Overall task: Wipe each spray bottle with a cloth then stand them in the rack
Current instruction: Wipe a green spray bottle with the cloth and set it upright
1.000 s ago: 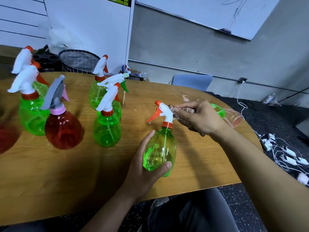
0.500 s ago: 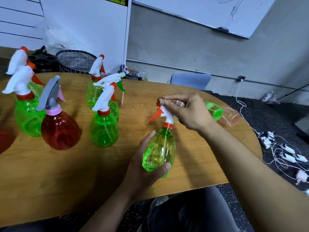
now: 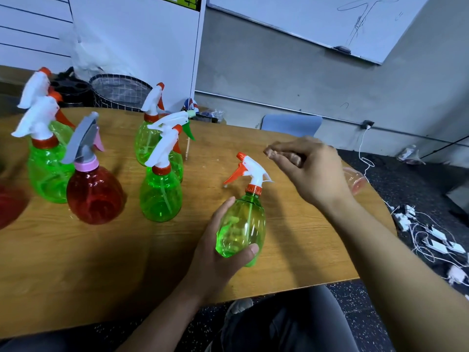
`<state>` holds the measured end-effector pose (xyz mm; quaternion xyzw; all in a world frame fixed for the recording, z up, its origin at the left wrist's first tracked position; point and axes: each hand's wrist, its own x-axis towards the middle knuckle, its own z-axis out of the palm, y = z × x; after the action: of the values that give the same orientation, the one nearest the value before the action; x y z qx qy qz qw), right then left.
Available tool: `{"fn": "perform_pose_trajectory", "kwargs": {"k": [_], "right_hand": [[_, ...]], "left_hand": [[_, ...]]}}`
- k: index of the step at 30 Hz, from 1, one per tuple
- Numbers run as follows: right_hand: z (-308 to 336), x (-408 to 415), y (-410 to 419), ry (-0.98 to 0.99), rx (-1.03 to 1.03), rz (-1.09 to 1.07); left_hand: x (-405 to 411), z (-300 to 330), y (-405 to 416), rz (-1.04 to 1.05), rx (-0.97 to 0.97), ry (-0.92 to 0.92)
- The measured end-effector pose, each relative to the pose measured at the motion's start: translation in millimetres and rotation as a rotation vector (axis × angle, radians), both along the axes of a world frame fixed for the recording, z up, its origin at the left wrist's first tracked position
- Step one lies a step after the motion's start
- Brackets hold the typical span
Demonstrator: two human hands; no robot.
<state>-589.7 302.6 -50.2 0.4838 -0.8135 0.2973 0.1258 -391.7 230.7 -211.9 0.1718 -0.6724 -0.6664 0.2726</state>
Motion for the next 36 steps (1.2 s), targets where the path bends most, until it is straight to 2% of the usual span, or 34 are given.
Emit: {"fn": "perform_pose_trajectory", "kwargs": {"k": [2, 4, 7, 11, 15, 18, 20, 24, 27, 29, 31, 36], "right_hand": [[-2.8, 8.5, -16.7, 0.084, -0.083, 0.099], [-7.1, 12.1, -28.7, 0.170, -0.030, 0.155], [-15.8, 11.9, -35.5, 0.310, 0.075, 0.126], [-18.6, 5.9, -37.7, 0.239, -0.022, 0.027], [-24.3, 12.2, -37.5, 0.215, 0.016, 0.132], [-27.3, 6.5, -39.7, 0.158, -0.085, 0.025], [-29.1, 0.6, -35.5, 0.000, -0.251, 0.018], [-58.6, 23.5, -14.3, -0.714, -0.651, 0.060], [-97.0, 52.8, 9.2, -1.192, -0.743, -0.046], [-115.2, 70.5, 19.9, -1.412, -0.728, -0.087], [-129.2, 83.0, 24.0, -1.499, -0.706, -0.071], [-145.0, 81.4, 27.2, -1.445, -0.678, -0.032]], "left_hand": [[-1.0, 0.3, 0.7, 0.000, -0.008, -0.001], [-1.8, -0.4, 0.7, -0.002, -0.013, 0.006], [-2.1, -0.4, 0.7, -0.004, 0.003, 0.022], [-0.2, 0.5, 0.6, 0.004, 0.032, 0.028], [-0.4, 2.5, 0.3, -0.014, 0.013, 0.009], [-0.3, -0.2, 1.2, 0.024, 0.014, 0.011], [0.4, -2.4, -0.3, 0.049, 0.039, 0.034], [-0.9, -3.0, -7.0, 0.088, 0.163, 0.108], [-4.1, -2.4, -10.2, 0.101, 0.313, 0.149], [-5.5, -2.0, -12.6, 0.090, 0.395, 0.164], [-7.1, -1.2, -13.7, 0.081, 0.442, 0.185], [-9.9, -2.0, -13.5, 0.036, 0.392, 0.180]]}}
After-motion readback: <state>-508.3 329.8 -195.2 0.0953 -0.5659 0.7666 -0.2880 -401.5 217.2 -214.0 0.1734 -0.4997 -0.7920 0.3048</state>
